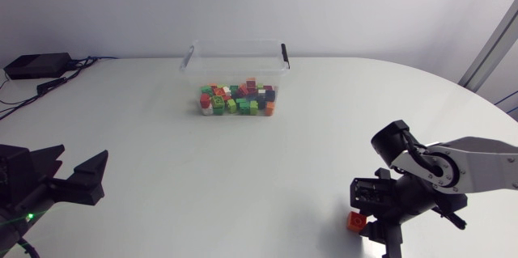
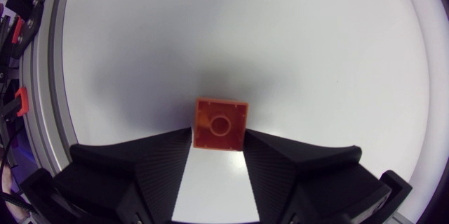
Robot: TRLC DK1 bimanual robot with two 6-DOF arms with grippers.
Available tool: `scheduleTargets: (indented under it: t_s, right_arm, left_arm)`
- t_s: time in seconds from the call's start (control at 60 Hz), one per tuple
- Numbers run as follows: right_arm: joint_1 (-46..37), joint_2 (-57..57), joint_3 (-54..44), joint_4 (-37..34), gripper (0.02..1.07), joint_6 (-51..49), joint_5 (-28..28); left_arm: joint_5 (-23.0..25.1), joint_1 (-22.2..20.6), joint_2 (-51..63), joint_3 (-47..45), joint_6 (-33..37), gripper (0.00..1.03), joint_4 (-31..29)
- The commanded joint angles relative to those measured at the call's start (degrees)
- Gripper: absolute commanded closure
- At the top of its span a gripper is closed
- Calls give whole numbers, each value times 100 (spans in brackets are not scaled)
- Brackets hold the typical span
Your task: Place the duplo bricks in the container
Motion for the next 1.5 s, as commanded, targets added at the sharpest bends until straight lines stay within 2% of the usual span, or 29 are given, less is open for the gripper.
scheduleTargets:
  t_s: [0.0, 0.267, 0.517, 0.733, 0.867, 0.983, 1.2, 1.483]
  right_arm:
    - [42, -215, -31, -167, 80, -128, -38]
    - [183, -1305, 672, -958, 81, 373, -539]
    - [534, -1507, 1586, -861, 81, 1243, -820]
    - [587, -1296, 2008, 229, 81, 2087, -1163]
    - [464, -1015, 2070, 1169, 81, 2561, -1242]
    - [420, -724, 2333, 1714, 81, 2904, -1216]
    - [420, 260, 3195, 2514, 82, 3449, -882]
    - [693, 1833, 4627, 3112, 82, 3959, -592]
  left_arm:
    - [-80, 56, -117, -196, -116, 5, 175]
    - [-124, 250, -626, -723, -72, 5, 703]
    - [-124, 417, -969, -1101, -63, 5, 1045]
    - [-133, 452, -1145, -1338, -116, 5, 1485]
    - [-133, 452, -1444, -1409, -107, 5, 1485]
    - [-133, 452, -1488, -1409, -125, 5, 1503]
    - [-133, 460, -1496, -1400, -195, 5, 1476]
    - [-124, 373, -1496, -1400, -169, 4, 1467]
